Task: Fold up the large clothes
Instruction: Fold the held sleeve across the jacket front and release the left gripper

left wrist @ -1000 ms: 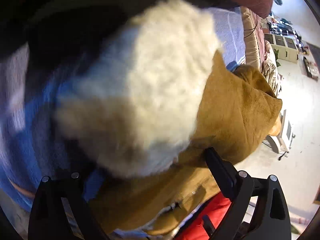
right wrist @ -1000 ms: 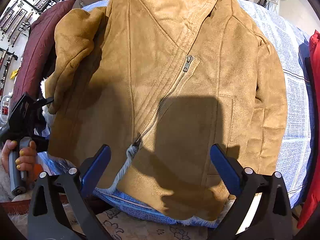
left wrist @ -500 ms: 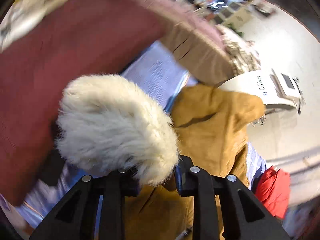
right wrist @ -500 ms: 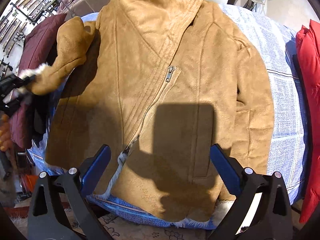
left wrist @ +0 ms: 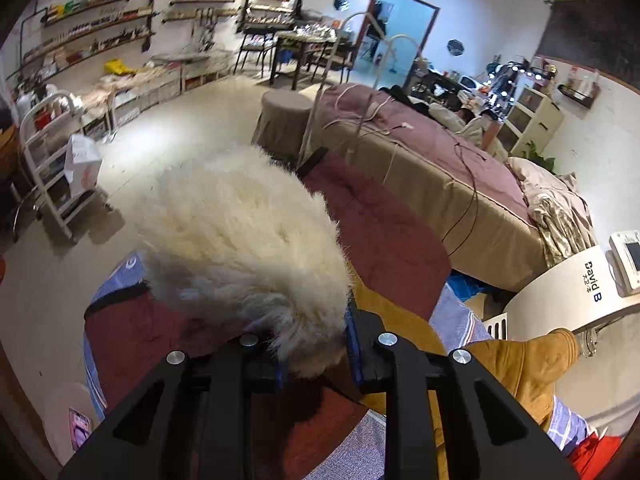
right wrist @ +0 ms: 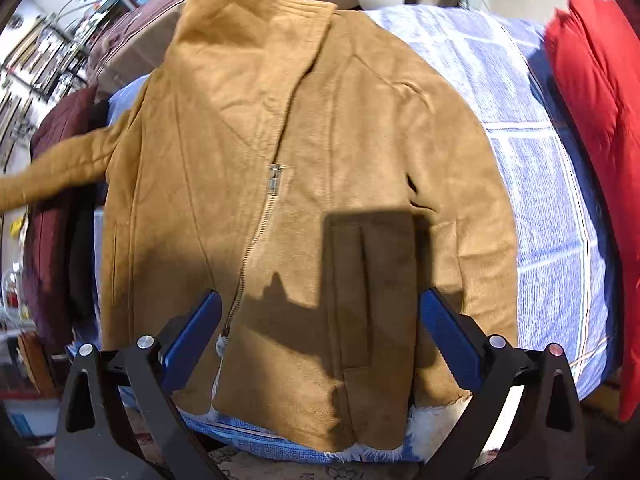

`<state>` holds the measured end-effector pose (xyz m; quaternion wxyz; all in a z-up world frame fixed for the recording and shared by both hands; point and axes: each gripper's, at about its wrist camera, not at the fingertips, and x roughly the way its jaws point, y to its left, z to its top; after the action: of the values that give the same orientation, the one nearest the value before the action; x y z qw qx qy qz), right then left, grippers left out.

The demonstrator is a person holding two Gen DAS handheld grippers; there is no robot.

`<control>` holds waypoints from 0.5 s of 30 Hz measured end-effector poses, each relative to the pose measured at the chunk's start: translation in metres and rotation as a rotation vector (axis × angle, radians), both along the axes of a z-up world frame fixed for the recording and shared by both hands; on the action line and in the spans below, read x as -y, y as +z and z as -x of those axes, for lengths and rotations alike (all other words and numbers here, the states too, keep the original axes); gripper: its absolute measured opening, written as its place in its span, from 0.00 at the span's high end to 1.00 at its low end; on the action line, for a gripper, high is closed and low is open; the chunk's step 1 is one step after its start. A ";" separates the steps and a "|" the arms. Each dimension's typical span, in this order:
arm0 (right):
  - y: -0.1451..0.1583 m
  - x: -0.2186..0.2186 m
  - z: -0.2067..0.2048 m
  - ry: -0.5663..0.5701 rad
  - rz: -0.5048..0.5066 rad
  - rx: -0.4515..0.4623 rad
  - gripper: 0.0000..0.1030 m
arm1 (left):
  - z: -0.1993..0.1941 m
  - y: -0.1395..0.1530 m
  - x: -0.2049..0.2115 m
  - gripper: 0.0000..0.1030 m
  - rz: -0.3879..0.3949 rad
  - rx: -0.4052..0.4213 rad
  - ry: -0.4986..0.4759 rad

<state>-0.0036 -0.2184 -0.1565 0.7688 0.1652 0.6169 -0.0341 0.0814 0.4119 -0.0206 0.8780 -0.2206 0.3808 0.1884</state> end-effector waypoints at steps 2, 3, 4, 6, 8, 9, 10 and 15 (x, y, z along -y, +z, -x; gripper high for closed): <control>-0.001 0.009 0.003 -0.030 -0.006 -0.008 0.05 | -0.002 -0.007 0.008 0.79 -0.046 -0.016 -0.006; -0.001 0.013 0.005 -0.039 -0.002 -0.009 0.05 | -0.008 -0.001 0.019 0.79 -0.074 -0.008 -0.024; -0.001 0.016 0.006 -0.046 0.002 -0.011 0.05 | -0.010 0.004 0.030 0.79 -0.097 0.005 -0.048; -0.001 0.021 0.009 -0.061 0.007 -0.013 0.05 | -0.022 0.016 0.053 0.79 -0.134 0.023 -0.118; -0.002 0.027 0.011 -0.079 0.008 -0.016 0.05 | -0.033 0.034 0.092 0.79 -0.162 0.056 -0.196; -0.002 0.031 0.011 -0.089 0.007 -0.018 0.05 | -0.035 0.043 0.107 0.79 -0.169 0.082 -0.237; -0.004 0.034 0.012 -0.101 0.001 -0.021 0.05 | -0.034 0.051 0.122 0.79 -0.172 0.108 -0.279; -0.007 0.048 0.017 -0.166 -0.022 -0.027 0.05 | -0.036 0.073 0.222 0.79 -0.188 0.219 -0.524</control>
<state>-0.0208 -0.2668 -0.1640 0.7530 0.2238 0.6118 -0.0930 0.1175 0.1900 0.0521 0.9492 -0.0515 0.3085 -0.0354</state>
